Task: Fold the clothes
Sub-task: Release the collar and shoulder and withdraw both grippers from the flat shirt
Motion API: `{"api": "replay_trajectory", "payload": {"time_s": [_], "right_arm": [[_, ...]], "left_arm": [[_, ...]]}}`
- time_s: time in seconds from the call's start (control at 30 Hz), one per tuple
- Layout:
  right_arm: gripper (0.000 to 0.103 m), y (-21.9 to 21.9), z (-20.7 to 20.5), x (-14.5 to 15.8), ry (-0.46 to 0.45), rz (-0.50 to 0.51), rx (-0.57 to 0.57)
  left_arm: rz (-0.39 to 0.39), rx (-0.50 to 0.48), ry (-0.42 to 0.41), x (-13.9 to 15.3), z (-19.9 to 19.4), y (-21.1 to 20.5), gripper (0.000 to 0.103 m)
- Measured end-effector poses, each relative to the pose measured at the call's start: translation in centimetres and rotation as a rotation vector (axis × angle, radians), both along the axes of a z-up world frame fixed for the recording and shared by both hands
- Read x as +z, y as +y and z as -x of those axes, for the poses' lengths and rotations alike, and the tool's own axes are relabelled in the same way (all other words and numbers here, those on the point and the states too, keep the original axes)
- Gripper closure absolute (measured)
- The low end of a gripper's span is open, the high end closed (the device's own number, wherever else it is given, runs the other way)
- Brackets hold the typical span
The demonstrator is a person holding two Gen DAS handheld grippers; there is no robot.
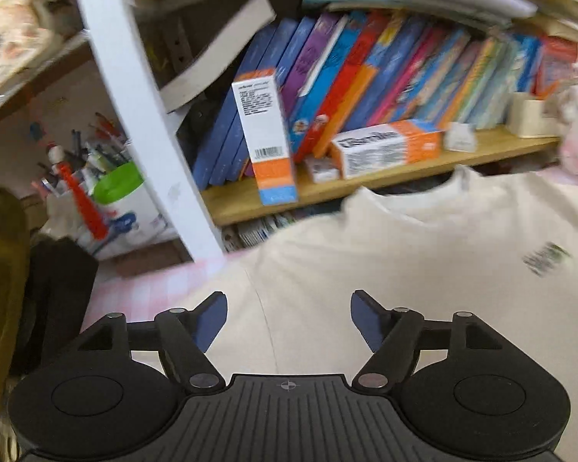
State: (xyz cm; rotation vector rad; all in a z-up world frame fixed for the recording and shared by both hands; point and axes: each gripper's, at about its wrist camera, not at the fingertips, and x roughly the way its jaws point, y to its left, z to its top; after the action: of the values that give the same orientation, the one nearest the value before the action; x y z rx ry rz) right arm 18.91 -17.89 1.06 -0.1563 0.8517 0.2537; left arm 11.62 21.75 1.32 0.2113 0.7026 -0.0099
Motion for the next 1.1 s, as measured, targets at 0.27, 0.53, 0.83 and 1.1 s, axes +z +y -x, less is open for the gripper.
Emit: {"api": "replay_trajectory", "payload": {"time_s": [0.27, 0.53, 0.83, 1.1], "right_arm": [[0.034, -1.1, 15.1, 0.0, 0.017, 0.009, -0.071], [0.035, -3.4, 27.0, -2.8, 0.102, 0.002, -0.218], [0.053, -3.8, 33.4, -5.2, 0.207, -0.099, -0.326], [0.067, -2.4, 33.8, -6.0, 0.222, -0.046, -0.308]], "left_arm": [[-0.001, 0.021, 0.036, -0.2, 13.8, -1.5, 0.022], [0.13, 0.112, 0.182, -3.5, 22.7, 0.8, 0.02], [0.236, 0.278, 0.246, -5.2, 26.3, 5.4, 0.034], [0.378, 0.343, 0.235, -5.8, 27.0, 8.4, 0.046]]}}
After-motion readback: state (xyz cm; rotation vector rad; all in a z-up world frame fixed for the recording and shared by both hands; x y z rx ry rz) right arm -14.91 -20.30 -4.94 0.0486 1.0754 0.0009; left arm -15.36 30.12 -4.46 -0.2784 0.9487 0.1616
